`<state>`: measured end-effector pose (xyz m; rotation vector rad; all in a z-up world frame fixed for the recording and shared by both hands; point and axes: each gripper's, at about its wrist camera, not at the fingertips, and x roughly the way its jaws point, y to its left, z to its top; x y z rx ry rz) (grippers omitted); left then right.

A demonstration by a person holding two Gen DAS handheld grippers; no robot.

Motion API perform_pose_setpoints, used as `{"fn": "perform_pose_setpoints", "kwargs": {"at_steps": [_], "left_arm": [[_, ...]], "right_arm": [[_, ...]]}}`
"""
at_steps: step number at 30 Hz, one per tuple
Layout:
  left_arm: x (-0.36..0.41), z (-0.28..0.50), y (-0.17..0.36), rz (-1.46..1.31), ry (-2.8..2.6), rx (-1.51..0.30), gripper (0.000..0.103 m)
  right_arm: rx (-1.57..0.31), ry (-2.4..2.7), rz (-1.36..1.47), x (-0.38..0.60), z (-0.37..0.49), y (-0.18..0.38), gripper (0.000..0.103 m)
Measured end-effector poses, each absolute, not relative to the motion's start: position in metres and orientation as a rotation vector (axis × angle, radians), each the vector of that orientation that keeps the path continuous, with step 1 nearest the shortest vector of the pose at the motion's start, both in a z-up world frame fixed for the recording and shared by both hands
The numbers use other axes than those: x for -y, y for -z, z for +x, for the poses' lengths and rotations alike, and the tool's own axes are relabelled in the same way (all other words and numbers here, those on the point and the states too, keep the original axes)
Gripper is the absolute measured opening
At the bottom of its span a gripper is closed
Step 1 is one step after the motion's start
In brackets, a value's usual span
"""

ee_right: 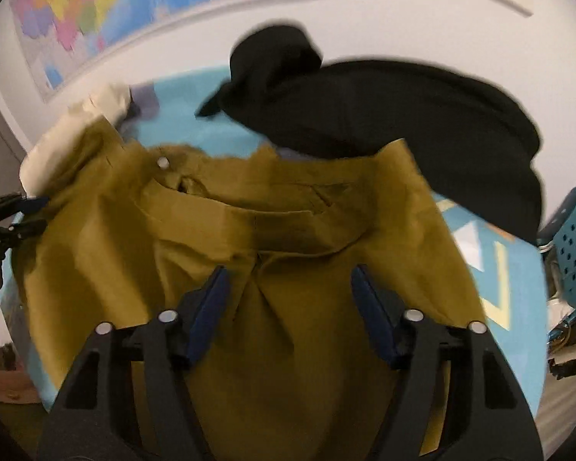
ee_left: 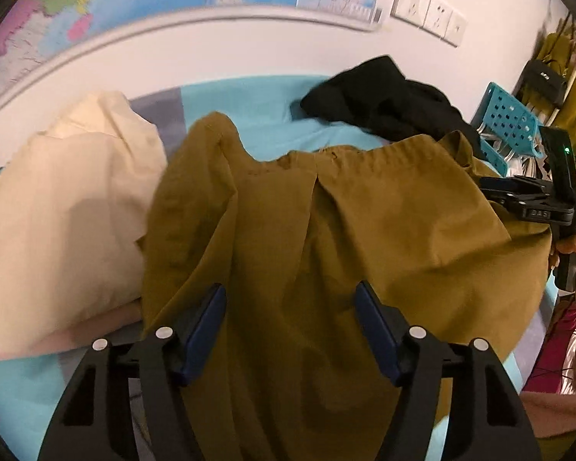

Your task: Fold large clothes

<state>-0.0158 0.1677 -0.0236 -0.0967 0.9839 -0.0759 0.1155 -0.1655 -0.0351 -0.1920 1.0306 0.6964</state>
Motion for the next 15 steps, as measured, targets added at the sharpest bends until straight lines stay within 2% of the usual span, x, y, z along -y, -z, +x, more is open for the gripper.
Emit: {"fn": "perform_pose_setpoints", "kwargs": {"at_steps": [1, 2, 9, 13, 15], "left_arm": [[-0.168, -0.013, 0.026, -0.099, 0.074, -0.987, 0.067], [-0.169, -0.01, 0.027, -0.101, 0.076, -0.988, 0.067], [-0.175, -0.004, 0.019, -0.131, 0.084, -0.946, 0.067], [-0.176, 0.006, 0.023, -0.116, 0.06, -0.95, 0.067], [-0.178, 0.014, 0.031, -0.124, 0.053, -0.974, 0.067]], "right_arm": [[-1.037, -0.707, -0.192, 0.164, 0.117, 0.036, 0.038], [-1.03, -0.723, -0.201, 0.163, 0.119, 0.036, 0.005], [-0.767, -0.583, -0.176, 0.191, 0.116, -0.027, 0.002], [-0.836, -0.544, -0.173, 0.193, 0.14, -0.011, 0.003], [-0.957, -0.539, -0.202, 0.185, 0.153, 0.018, 0.009]]}}
